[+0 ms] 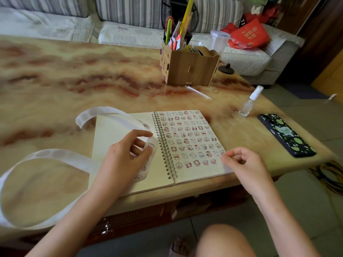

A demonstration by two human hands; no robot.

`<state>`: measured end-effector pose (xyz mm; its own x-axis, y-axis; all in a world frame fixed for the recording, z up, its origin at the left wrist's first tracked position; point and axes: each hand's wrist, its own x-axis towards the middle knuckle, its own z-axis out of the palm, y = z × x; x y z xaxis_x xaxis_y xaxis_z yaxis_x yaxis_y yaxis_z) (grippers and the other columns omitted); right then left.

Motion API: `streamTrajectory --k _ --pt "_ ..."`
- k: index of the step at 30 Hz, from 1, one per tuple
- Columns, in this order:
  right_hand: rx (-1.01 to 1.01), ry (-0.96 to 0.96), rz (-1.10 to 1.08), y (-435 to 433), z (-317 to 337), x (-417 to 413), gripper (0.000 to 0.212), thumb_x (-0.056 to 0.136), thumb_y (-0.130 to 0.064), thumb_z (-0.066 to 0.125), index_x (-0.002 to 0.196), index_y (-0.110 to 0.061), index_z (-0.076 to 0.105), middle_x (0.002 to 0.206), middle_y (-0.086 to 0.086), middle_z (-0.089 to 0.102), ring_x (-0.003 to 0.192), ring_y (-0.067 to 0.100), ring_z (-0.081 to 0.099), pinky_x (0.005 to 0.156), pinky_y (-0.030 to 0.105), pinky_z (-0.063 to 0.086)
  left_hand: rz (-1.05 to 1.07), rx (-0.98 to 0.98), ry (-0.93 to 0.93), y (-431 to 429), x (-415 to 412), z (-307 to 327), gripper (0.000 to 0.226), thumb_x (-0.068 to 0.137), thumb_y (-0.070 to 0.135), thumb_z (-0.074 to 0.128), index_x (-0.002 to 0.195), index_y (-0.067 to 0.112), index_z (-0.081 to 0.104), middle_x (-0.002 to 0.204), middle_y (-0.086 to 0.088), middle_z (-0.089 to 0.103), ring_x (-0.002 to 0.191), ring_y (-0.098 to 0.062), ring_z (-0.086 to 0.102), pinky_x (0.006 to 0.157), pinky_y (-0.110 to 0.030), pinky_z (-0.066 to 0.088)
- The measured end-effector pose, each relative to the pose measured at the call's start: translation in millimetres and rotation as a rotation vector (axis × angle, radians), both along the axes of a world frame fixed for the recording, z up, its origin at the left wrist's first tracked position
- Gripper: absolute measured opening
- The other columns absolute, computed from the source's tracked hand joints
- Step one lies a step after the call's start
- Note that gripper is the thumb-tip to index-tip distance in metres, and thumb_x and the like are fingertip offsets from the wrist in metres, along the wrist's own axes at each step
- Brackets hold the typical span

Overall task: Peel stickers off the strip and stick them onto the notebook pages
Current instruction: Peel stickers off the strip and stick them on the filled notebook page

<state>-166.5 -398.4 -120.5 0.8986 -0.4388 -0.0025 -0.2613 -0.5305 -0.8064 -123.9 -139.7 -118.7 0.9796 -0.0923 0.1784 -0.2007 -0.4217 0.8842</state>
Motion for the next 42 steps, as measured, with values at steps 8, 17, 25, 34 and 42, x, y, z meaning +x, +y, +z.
streamTrajectory --k 8,17,25,34,42 --pt "0.189 -0.249 0.198 52 24 10 0.002 0.085 -0.017 0.068 0.086 -0.019 0.067 0.083 -0.002 0.069 0.075 0.005 0.06 0.064 0.008 0.045 0.021 -0.281 -0.02 -3 -6 12 0.033 0.081 0.018 0.071 0.109 0.029 0.058 0.078 0.012 0.07 0.061 -0.005 0.06 0.056 -0.014 0.048" --pt "0.135 -0.402 0.346 120 36 18 0.003 0.085 -0.021 0.07 0.086 -0.023 0.071 0.085 -0.012 0.069 0.081 0.004 0.061 0.068 0.013 0.046 0.053 -0.52 0.04 -8 -9 15 0.023 0.076 0.018 0.073 0.098 0.021 0.066 0.079 0.002 0.074 0.076 -0.011 0.07 0.068 -0.017 0.053" --pt "0.276 -0.429 0.28 125 31 18 0.007 0.084 -0.011 0.069 0.087 -0.016 0.073 0.08 -0.011 0.072 0.079 0.002 0.065 0.069 0.013 0.049 -0.022 -0.636 0.051 -9 -9 18 0.012 0.077 0.005 0.071 0.088 0.004 0.067 0.076 0.003 0.074 0.075 -0.004 0.069 0.067 -0.011 0.05" --pt "0.294 -0.425 0.303 121 30 21 0.005 0.082 -0.011 0.072 0.084 -0.016 0.073 0.079 -0.011 0.071 0.077 0.003 0.064 0.067 0.013 0.047 -0.058 -0.642 0.092 -8 -7 18 0.016 0.076 0.004 0.071 0.092 0.003 0.067 0.082 -0.001 0.074 0.079 -0.006 0.07 0.069 -0.012 0.05" --pt "0.182 -0.466 0.328 115 28 24 0.007 0.082 -0.011 0.072 0.086 -0.016 0.073 0.081 -0.011 0.07 0.08 0.005 0.064 0.067 0.012 0.045 -0.055 -0.608 0.141 -12 -7 19 0.014 0.074 0.007 0.073 0.087 0.008 0.068 0.079 0.001 0.075 0.074 -0.004 0.07 0.067 -0.01 0.05"
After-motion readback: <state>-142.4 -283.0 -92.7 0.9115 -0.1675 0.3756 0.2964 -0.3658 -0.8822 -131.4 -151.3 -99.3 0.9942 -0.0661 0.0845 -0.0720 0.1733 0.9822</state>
